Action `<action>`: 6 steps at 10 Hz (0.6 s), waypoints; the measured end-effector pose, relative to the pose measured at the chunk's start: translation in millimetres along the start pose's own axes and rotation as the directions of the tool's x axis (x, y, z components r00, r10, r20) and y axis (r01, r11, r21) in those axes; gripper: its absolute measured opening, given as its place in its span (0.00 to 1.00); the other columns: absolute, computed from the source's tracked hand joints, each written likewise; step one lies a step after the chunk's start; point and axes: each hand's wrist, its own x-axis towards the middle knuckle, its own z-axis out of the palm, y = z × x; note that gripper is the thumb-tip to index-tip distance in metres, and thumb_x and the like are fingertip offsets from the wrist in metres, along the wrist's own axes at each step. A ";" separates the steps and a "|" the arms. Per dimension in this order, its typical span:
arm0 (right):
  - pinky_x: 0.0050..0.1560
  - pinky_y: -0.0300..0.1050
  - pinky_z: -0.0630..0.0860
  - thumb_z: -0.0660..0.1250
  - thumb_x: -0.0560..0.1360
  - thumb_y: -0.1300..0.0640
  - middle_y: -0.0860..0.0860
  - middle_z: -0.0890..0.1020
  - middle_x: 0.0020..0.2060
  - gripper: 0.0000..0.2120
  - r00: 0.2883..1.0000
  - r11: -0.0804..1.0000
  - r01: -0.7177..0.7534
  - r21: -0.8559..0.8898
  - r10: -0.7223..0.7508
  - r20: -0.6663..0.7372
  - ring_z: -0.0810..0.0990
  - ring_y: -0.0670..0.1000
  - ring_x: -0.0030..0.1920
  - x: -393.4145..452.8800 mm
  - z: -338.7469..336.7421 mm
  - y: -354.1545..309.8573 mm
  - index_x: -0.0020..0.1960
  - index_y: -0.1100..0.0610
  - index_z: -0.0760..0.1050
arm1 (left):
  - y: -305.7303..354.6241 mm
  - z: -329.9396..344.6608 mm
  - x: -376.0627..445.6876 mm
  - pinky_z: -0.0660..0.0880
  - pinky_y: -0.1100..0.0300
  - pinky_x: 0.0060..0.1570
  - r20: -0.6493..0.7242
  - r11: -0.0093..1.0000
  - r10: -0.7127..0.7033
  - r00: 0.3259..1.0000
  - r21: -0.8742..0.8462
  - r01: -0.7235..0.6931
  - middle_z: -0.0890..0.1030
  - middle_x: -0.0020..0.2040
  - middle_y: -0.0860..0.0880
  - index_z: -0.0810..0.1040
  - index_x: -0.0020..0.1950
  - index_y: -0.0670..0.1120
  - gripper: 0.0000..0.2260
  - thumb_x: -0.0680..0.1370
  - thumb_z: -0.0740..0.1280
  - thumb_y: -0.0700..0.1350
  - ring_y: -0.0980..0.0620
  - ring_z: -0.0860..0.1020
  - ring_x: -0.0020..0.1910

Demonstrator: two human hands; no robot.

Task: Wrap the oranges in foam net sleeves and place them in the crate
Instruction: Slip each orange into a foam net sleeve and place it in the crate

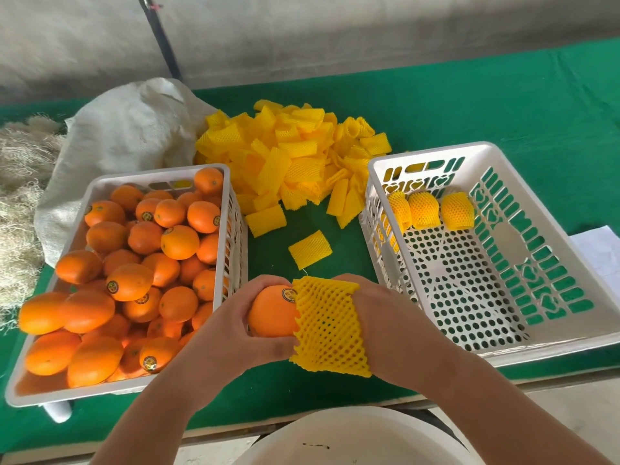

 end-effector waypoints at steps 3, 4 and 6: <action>0.41 0.45 0.74 0.74 0.68 0.69 0.54 0.76 0.44 0.20 0.992 0.990 -0.123 -0.062 0.123 -0.015 0.81 0.60 0.43 -4.7 5.6 -6.8 0.59 0.62 0.75 | 4.3 13.1 -5.5 0.84 0.56 0.47 0.003 0.995 -0.007 1.000 -0.096 0.008 0.80 0.58 0.65 0.78 0.64 0.69 0.41 0.52 0.86 0.69 0.57 0.82 0.59; 0.50 0.44 0.70 0.74 0.70 0.71 0.61 0.80 0.54 0.22 0.982 0.983 -0.184 -0.028 0.182 -0.060 0.81 0.63 0.55 -12.1 7.2 0.7 0.62 0.66 0.75 | 4.5 11.5 -6.6 0.84 0.53 0.51 -0.019 0.973 -0.011 1.000 -0.231 0.007 0.83 0.61 0.54 0.80 0.66 0.64 0.42 0.53 0.87 0.66 0.48 0.83 0.61; 0.47 0.20 0.72 0.68 0.82 0.62 0.34 0.72 0.44 0.14 0.992 0.981 -0.126 0.146 0.128 -0.003 0.77 0.29 0.48 -0.5 14.9 5.7 0.59 0.43 0.75 | 13.0 9.0 -12.4 0.81 0.56 0.45 0.059 0.921 -0.062 0.996 -0.381 0.080 0.85 0.56 0.52 0.85 0.57 0.64 0.40 0.46 0.87 0.67 0.48 0.86 0.54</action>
